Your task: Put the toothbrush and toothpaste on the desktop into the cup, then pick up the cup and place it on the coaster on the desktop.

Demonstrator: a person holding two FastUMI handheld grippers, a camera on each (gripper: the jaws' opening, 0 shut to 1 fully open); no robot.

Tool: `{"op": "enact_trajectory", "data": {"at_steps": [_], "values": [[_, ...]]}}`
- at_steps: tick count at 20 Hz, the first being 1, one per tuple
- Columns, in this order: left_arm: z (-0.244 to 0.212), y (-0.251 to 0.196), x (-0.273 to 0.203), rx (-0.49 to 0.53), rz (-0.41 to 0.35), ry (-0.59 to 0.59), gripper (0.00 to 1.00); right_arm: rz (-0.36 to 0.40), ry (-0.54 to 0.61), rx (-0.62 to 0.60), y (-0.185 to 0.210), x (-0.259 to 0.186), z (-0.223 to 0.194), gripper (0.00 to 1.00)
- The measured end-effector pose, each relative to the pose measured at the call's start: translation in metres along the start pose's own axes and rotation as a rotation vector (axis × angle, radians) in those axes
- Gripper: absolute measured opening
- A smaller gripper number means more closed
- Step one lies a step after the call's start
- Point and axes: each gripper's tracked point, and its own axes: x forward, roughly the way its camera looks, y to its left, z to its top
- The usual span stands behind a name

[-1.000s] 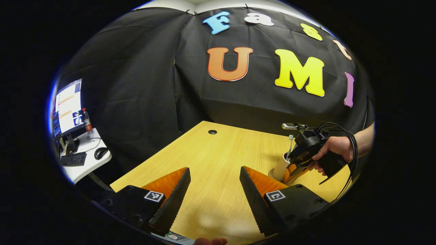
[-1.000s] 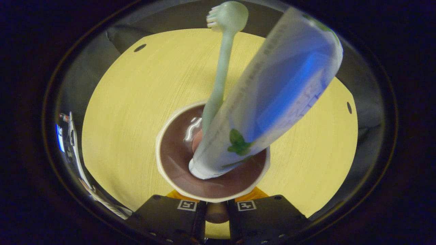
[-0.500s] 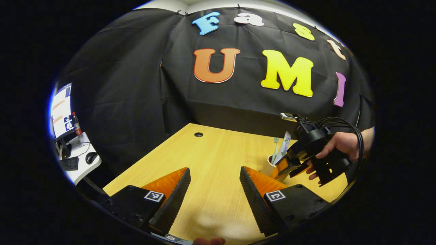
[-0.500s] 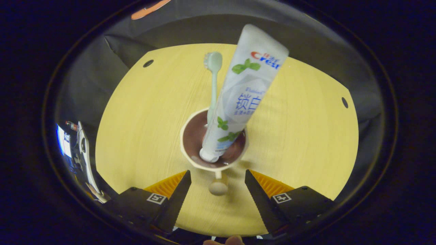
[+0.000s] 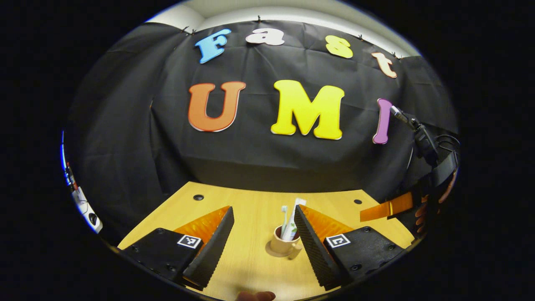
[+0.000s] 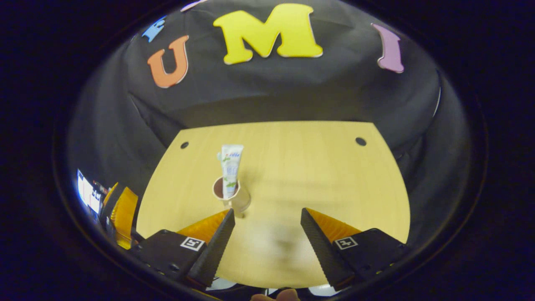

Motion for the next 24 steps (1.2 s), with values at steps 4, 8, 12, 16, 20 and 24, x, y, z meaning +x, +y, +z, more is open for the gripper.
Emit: {"op": "enact_trajectory", "data": {"at_steps": [4,8,12,16,20,24], "values": [[0.032,-0.038,0.0,-0.016,-0.033,-0.037,0.92,-0.085,-0.373,-0.061,-0.033,-0.049,0.048,0.93],[0.062,-0.054,-0.011,-0.037,-0.015,-0.09,0.93,-0.131,-0.584,-0.064,-0.038,-0.075,0.056,0.96],[0.08,-0.065,-0.024,-0.014,-0.014,-0.151,0.92,-0.14,-0.667,-0.066,-0.035,-0.095,0.059,0.94],[0.088,-0.068,-0.03,-0.002,-0.008,-0.18,0.92,-0.127,-0.703,-0.088,-0.032,-0.114,0.068,0.94],[0.088,-0.063,-0.033,0.0,0.01,-0.181,0.92,-0.108,-0.727,-0.101,-0.028,-0.122,0.068,0.96],[0.088,-0.058,-0.033,-0.003,0.019,-0.183,0.92,-0.093,-0.742,-0.107,-0.017,-0.123,0.075,0.96]]}}
